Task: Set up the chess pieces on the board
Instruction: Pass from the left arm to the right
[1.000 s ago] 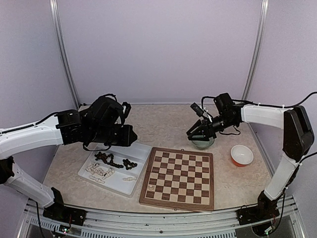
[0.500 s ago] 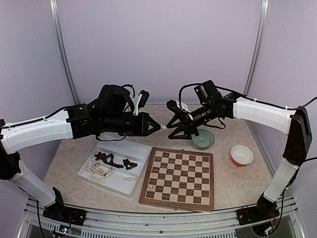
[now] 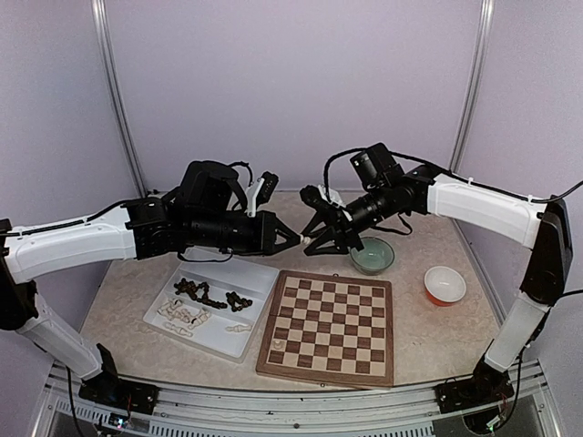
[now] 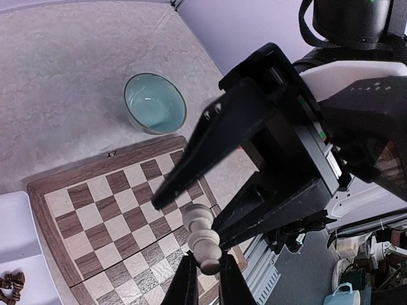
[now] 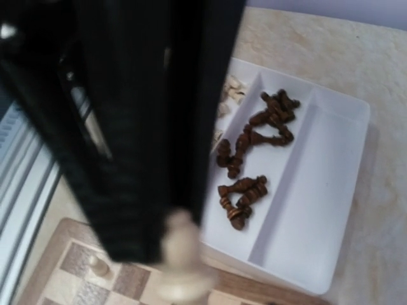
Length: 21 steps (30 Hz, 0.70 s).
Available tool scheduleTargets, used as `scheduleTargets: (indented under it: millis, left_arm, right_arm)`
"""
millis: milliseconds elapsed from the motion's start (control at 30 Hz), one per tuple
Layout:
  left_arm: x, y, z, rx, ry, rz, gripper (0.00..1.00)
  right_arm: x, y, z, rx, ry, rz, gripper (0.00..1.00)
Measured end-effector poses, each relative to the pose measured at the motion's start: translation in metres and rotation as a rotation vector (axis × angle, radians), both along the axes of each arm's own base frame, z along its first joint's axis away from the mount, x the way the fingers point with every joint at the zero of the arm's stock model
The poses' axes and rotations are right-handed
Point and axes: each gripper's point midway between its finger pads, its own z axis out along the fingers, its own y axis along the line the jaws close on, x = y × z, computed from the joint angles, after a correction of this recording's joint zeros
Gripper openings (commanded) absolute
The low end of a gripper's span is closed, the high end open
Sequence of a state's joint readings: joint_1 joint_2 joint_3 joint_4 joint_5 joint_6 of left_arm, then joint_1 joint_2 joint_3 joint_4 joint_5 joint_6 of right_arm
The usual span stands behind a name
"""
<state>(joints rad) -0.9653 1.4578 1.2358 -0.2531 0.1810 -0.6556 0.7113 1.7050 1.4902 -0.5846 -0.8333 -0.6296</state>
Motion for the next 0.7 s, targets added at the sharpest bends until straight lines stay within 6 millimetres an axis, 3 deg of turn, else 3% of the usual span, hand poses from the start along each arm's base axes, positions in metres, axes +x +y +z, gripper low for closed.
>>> scheduleTargets:
  millis: [233, 533, 700]
  left_arm:
    - [-0.002, -0.001, -0.002, 0.0, 0.009, -0.01, 0.1]
    - [-0.007, 0.003, -0.016, 0.058, 0.023, -0.026, 0.1]
    - [0.0, 0.024, -0.017, 0.116, 0.009, 0.014, 0.1]
  right_arm:
    - [-0.008, 0.001, 0.0, -0.001, 0.022, 0.024, 0.0]
    - [-0.009, -0.006, -0.019, 0.013, 0.043, 0.029, 0.0]
    - [0.002, -0.047, -0.063, -0.067, 0.128, -0.063, 0.0]
